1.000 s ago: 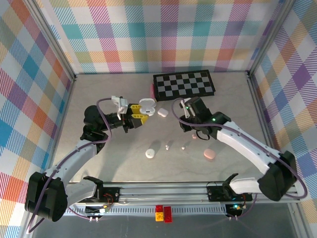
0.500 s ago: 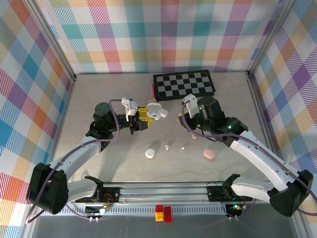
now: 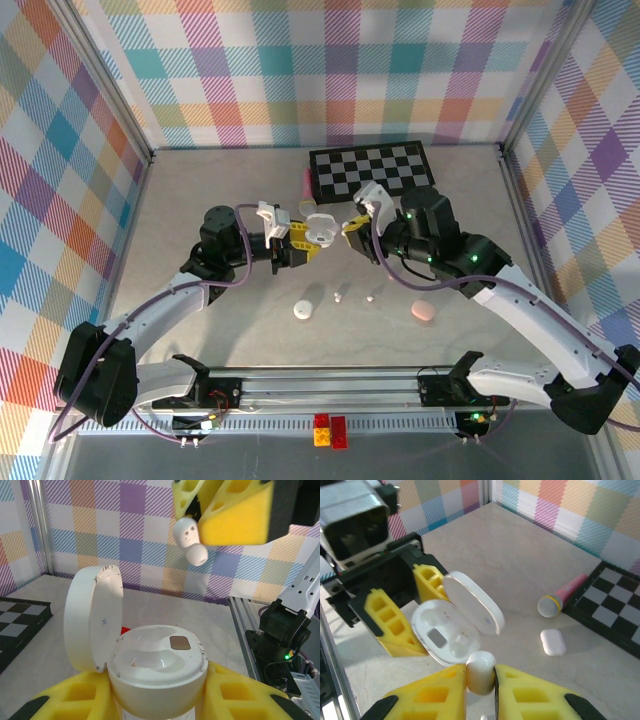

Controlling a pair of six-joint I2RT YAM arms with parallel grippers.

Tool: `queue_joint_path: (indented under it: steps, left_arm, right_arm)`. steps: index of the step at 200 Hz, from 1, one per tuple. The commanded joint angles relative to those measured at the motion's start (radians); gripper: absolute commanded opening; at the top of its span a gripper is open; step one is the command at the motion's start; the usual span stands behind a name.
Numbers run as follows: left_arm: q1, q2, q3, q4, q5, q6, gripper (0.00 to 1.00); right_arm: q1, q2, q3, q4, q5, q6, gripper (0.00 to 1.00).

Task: Insert the wireless bluetooth earbuds into the charging case

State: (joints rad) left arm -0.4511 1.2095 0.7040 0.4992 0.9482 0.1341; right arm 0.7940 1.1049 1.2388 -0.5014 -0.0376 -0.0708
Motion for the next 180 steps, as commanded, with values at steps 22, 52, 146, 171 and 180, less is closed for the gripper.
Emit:
queue_joint_path:
  steps: [22, 52, 146, 171, 180]
  left_arm:
    - [-0.007, 0.0, 0.029, 0.026, 0.006, 0.038, 0.32]
    - [-0.007, -0.007, 0.031, 0.02, 0.009, 0.039, 0.32]
    - [-0.008, -0.01, 0.04, 0.018, 0.012, 0.035, 0.32]
    - [-0.008, -0.017, 0.04, 0.018, 0.009, 0.032, 0.32]
    - [-0.008, -0.017, 0.04, 0.016, 0.008, 0.033, 0.32]
  right_arm:
    - [0.054, 0.067, 0.073, -0.006, 0.048, -0.09, 0.2]
    - [0.069, 0.106, 0.093, -0.018, 0.077, -0.109, 0.2]
    - [0.077, 0.156, 0.099, -0.04, 0.099, -0.126, 0.2]
    - [0.077, 0.162, 0.099, -0.047, 0.095, -0.128, 0.2]
    - [0.077, 0.165, 0.1, -0.05, 0.09, -0.129, 0.2]
